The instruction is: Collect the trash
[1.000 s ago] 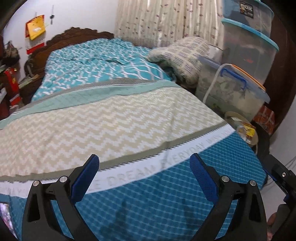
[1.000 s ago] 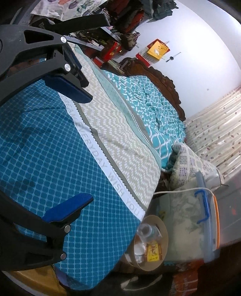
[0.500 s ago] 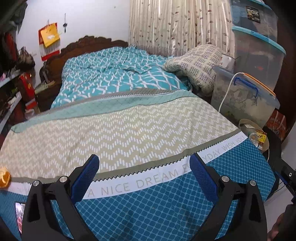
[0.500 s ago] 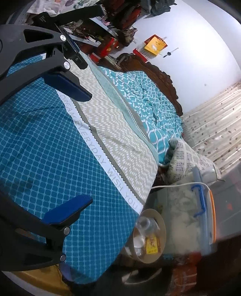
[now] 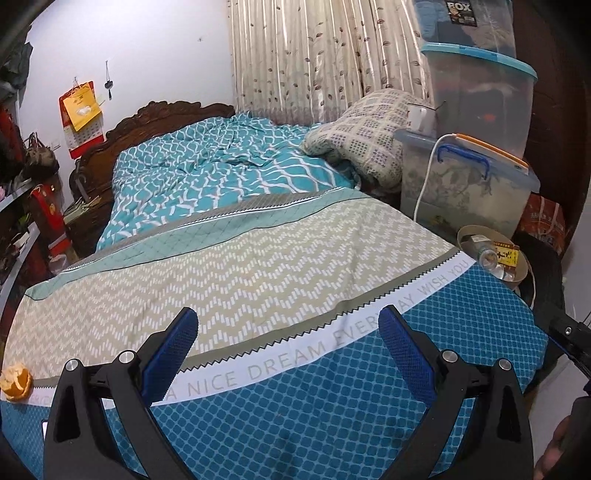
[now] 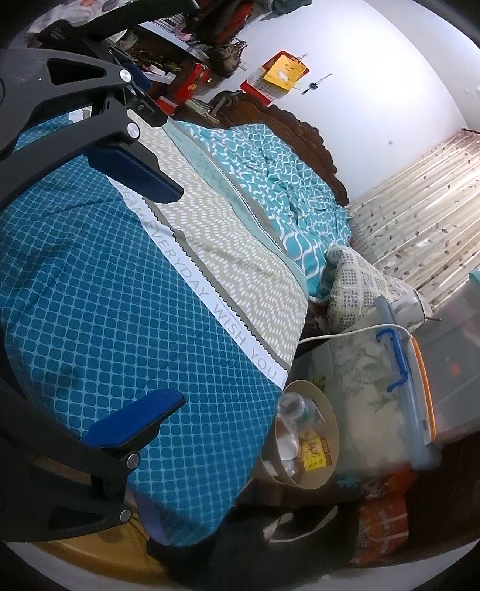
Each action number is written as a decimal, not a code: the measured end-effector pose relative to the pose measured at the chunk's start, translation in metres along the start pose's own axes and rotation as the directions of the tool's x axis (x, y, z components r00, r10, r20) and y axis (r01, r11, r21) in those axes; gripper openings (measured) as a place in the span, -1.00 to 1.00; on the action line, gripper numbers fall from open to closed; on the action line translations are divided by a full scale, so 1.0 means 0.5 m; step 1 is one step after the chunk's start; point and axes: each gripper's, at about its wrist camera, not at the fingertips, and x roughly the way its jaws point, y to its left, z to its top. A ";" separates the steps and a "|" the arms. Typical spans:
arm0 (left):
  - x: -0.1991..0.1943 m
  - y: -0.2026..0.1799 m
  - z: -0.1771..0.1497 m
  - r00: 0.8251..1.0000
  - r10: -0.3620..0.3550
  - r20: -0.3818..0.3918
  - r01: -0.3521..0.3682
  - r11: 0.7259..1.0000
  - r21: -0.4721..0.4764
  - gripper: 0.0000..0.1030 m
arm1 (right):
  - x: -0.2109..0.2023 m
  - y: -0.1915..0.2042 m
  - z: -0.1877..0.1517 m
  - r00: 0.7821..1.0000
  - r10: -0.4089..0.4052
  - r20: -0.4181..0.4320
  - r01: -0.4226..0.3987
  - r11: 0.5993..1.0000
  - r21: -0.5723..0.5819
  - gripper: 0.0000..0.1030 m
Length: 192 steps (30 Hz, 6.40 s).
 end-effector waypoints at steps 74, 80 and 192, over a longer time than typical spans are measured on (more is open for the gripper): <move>0.004 -0.022 -0.021 0.999 0.031 -0.040 -0.030 0.999 0.024 0.83 | -0.016 0.010 -0.026 0.999 0.044 -0.003 -0.044 0.999 -0.003 0.93; 0.005 -0.023 -0.023 0.999 0.027 -0.042 -0.025 0.999 0.028 0.83 | -0.014 0.010 -0.030 0.999 0.042 -0.006 -0.042 0.999 -0.002 0.93; 0.066 -0.019 -0.064 0.982 0.042 -0.185 -0.039 0.999 0.019 0.83 | 0.023 0.046 -0.060 0.992 -0.118 -0.043 0.110 0.982 -0.153 0.93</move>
